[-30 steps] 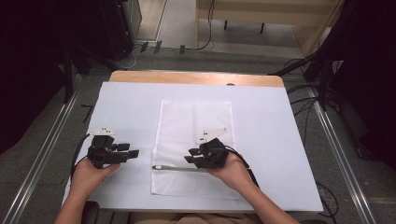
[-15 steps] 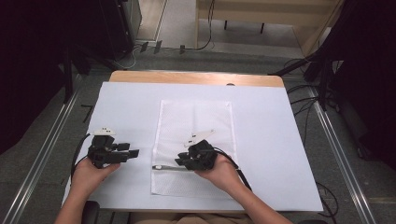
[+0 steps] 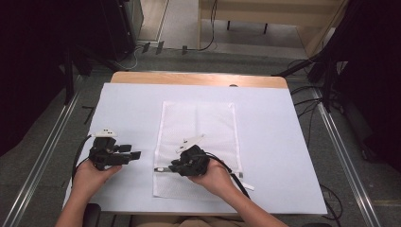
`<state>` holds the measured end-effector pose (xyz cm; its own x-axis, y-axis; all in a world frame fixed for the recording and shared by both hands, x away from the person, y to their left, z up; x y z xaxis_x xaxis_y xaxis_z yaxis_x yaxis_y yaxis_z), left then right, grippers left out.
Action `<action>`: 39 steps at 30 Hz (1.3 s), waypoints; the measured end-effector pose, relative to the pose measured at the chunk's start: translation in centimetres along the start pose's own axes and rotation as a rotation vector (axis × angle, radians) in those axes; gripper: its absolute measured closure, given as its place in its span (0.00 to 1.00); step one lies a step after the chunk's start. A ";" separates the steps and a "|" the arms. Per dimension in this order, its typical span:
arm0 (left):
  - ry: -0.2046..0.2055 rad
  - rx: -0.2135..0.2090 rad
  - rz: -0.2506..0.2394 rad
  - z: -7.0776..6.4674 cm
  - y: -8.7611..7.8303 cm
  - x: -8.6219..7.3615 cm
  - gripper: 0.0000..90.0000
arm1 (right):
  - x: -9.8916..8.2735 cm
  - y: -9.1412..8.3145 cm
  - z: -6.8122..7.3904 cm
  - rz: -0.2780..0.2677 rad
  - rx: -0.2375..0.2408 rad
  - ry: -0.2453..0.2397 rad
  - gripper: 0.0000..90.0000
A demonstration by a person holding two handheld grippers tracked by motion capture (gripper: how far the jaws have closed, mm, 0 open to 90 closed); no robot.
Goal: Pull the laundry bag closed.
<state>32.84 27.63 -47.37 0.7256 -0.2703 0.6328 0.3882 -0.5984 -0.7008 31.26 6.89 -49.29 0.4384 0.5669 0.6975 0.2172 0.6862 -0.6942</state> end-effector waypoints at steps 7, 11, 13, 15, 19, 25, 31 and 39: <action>0.001 0.003 0.000 0.0 0.0 0.0 0.47 | -0.1 1.0 0.4 0.011 0.004 0.006 0.84; 0.002 0.003 0.001 0.0 0.0 0.0 0.47 | -0.1 1.6 0.8 0.018 0.009 0.002 0.84; 0.001 0.004 0.001 0.0 0.0 0.0 0.47 | -0.1 1.8 0.9 0.019 0.013 -0.001 0.84; 0.004 0.005 0.002 0.0 0.0 0.0 0.47 | -0.2 2.1 1.0 0.028 0.014 0.003 0.84; 0.004 0.006 0.003 0.0 0.0 0.0 0.47 | -0.2 2.6 1.2 0.036 0.021 0.002 0.84; 0.005 0.003 0.005 0.0 0.0 0.0 0.47 | 0.1 3.2 1.4 0.048 0.031 0.000 0.84; 0.004 0.004 0.003 0.1 0.0 0.0 0.47 | 0.3 3.8 1.8 0.053 0.042 0.002 0.85; 0.005 0.000 0.004 0.0 0.1 0.0 0.47 | 0.8 4.3 2.0 0.049 0.043 0.005 0.91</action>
Point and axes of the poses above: each handheld gripper's, and its own axes: y roughly forward along the jaws, x roughly out of its top, z roughly to its left, the point moved 7 cm from there along y, roughly forward along the jaws, and after that the axes turned 5 degrees about -x, right-handed, at the moved point
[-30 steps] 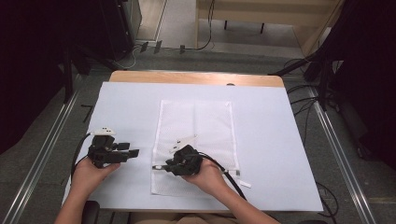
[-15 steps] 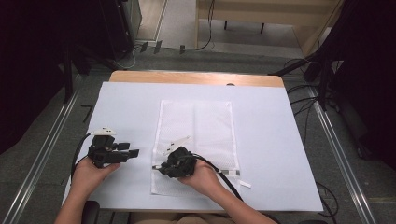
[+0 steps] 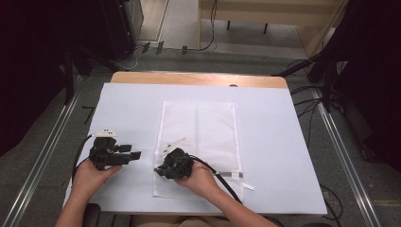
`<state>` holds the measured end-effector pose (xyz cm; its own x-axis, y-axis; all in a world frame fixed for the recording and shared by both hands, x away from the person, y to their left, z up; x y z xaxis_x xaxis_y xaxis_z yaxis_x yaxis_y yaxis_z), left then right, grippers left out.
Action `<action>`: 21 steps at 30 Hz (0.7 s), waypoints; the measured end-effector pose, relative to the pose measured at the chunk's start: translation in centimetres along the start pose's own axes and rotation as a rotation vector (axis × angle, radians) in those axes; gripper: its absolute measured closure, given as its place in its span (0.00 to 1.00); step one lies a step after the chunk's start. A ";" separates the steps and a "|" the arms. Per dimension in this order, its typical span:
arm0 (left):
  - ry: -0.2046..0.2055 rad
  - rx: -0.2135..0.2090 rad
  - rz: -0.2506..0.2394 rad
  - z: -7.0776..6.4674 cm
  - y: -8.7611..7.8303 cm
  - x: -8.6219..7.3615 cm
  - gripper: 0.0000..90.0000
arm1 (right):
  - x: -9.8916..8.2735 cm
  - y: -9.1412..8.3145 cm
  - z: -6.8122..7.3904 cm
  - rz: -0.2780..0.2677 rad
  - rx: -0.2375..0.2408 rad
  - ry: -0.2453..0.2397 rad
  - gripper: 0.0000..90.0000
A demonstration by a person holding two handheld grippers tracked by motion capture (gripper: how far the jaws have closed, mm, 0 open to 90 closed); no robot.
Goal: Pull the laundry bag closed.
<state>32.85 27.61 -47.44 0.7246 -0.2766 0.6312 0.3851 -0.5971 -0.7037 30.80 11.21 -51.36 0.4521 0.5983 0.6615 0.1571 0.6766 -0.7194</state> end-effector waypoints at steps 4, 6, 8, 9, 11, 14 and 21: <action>0.001 -0.002 -0.001 0.0 0.0 0.0 0.47 | 0.1 0.2 0.0 0.001 -0.005 -0.007 0.94; 0.001 0.001 0.000 0.0 0.0 0.0 0.47 | 0.0 0.2 0.0 0.008 -0.003 -0.011 0.96; 0.003 -0.001 0.001 -0.1 0.1 0.0 0.47 | 0.0 0.3 0.0 0.009 -0.006 -0.017 0.97; 0.007 0.000 0.002 -0.1 0.1 0.0 0.47 | 0.0 0.3 0.0 0.008 -0.008 -0.020 0.96; 0.006 -0.002 0.001 -0.1 0.2 0.0 0.47 | 0.0 0.3 0.0 0.006 -0.004 -0.015 0.95; 0.013 -0.007 0.000 -0.2 0.2 0.0 0.47 | 0.1 0.5 0.0 -0.002 0.002 0.000 0.94; 0.022 -0.011 0.004 -0.3 0.2 -0.1 0.47 | 0.3 0.5 0.0 0.005 -0.019 -0.032 0.97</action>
Point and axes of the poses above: each handheld gripper's, and its own axes: y roughly forward along the jaws, x roughly out of its top, z roughly to its left, the point moved 7 cm from there along y, roughly forward along the jaws, and after that the axes turned 5 degrees about -x, right-handed, at the moved point
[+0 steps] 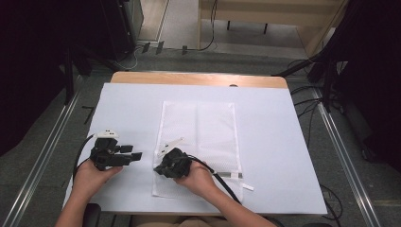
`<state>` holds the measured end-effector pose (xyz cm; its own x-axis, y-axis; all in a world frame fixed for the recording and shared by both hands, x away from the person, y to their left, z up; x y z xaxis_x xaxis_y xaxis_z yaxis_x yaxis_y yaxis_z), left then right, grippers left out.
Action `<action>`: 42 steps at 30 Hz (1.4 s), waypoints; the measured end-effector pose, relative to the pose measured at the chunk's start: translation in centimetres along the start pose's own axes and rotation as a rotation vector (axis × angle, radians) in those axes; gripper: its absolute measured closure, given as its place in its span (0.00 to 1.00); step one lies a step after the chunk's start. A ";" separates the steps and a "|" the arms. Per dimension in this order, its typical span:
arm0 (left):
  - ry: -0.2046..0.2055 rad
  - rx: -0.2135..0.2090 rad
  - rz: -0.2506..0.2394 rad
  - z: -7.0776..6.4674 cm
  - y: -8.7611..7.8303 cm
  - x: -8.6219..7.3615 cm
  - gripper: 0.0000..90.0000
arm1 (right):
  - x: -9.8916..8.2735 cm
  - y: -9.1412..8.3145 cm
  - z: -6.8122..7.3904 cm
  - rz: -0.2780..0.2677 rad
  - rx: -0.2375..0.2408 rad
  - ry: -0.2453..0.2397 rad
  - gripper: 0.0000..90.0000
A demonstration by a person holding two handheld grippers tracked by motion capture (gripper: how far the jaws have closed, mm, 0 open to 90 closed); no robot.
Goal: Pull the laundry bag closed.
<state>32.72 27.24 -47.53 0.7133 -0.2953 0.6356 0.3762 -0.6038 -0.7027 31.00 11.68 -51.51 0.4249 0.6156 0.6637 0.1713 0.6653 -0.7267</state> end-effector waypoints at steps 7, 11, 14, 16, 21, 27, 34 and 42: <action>0.021 -0.034 0.015 -0.5 0.2 -0.1 0.49 | 0.3 -0.7 -0.2 -0.014 0.015 0.006 0.97; 0.045 -0.055 0.017 -1.0 0.3 -0.2 0.53 | 0.7 -1.2 -0.2 -0.032 0.012 0.002 0.97; 0.047 -0.093 0.021 -1.4 0.5 -0.4 0.54 | 0.9 -1.4 -0.3 -0.035 0.010 0.001 0.97; 0.065 -0.117 0.042 -1.9 0.8 -0.7 0.56 | 0.9 -1.4 -0.4 -0.034 0.007 0.005 0.97; 0.078 -0.148 0.130 -2.5 1.5 -1.2 0.57 | 1.2 -1.6 -0.6 -0.055 0.001 0.001 0.97; 0.091 -0.197 0.148 -3.3 2.0 -1.4 0.56 | 1.5 -1.8 -0.6 -0.067 0.031 0.036 0.97; 0.100 -0.207 0.159 -3.6 2.4 -1.4 0.57 | 2.2 -2.2 -0.8 -0.083 0.010 0.027 0.97; 0.102 -0.231 0.170 -4.1 3.1 -1.2 0.60 | 2.7 -2.4 -0.7 -0.100 0.013 0.027 0.97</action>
Point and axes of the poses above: each handheld gripper's, and its own axes: y roughly forward along the jaws, x roughly out of its top, z roughly to its left, the point moved 7 cm from there along y, roughly forward along the jaws, and after that the axes turned 5 degrees about -x, right-handed, at the moved point
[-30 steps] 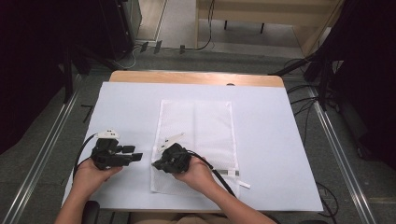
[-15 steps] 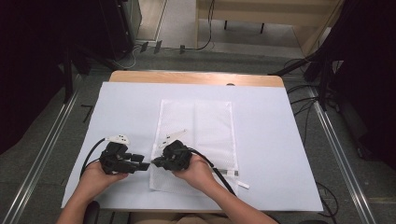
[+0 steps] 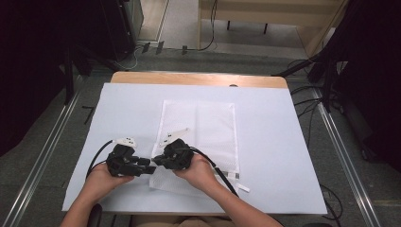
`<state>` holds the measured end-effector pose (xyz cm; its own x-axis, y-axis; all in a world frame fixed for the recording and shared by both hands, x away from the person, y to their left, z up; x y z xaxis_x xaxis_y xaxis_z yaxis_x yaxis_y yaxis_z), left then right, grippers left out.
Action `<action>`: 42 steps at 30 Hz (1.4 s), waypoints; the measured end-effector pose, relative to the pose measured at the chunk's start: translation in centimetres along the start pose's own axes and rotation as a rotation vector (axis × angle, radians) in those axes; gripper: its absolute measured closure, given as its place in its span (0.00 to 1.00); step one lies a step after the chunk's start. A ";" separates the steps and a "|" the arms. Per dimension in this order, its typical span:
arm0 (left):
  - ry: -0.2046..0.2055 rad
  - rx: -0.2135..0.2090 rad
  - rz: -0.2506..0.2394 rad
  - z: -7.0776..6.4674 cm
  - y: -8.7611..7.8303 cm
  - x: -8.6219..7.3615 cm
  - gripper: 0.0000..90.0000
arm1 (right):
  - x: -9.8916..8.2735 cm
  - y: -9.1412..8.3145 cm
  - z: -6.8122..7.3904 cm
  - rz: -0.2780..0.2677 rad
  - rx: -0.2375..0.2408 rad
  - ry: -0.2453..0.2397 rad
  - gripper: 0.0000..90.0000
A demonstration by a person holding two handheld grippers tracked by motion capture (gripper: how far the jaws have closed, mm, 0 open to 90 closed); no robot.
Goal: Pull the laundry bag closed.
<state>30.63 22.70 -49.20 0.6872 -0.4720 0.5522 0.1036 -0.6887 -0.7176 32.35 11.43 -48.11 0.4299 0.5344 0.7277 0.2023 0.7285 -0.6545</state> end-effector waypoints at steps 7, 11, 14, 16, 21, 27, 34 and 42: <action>-0.007 -0.006 0.023 0.0 0.5 0.1 0.68 | 0.1 0.0 0.3 0.000 0.011 -0.003 0.97; -0.015 -0.015 0.021 0.1 0.5 0.2 0.75 | 0.1 0.0 0.5 0.002 0.017 -0.001 0.97; -0.021 -0.017 0.029 0.1 0.7 0.1 0.78 | 0.2 0.0 0.5 -0.002 0.023 0.000 0.97; -0.024 -0.016 0.037 0.2 0.8 0.1 0.82 | 0.2 0.0 0.5 -0.003 0.025 -0.002 0.97; -0.036 -0.015 0.036 0.1 0.8 0.2 0.93 | 0.2 -0.1 0.5 -0.008 0.034 0.007 0.97; -0.036 -0.012 0.050 0.1 0.8 0.2 0.97 | 0.0 0.0 0.5 0.002 0.033 -0.001 0.97; -0.032 -0.007 0.059 0.0 0.8 0.1 0.97 | -0.2 0.2 0.4 0.017 0.031 -0.008 0.97; -0.030 -0.006 0.070 0.0 0.8 0.0 0.98 | -0.6 0.3 0.2 0.024 0.034 -0.025 0.98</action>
<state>30.66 22.13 -49.81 0.7140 -0.5024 0.4878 0.0504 -0.6579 -0.7514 31.93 11.45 -48.74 0.4122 0.5620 0.7171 0.1625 0.7291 -0.6648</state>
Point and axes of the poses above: each handheld gripper's, and its own axes: y roughly forward along the jaws, x roughly out of its top, z roughly to its left, the point moved 7 cm from there along y, roughly forward along the jaws, and after that the axes turned 5 degrees about -x, right-handed, at the moved point
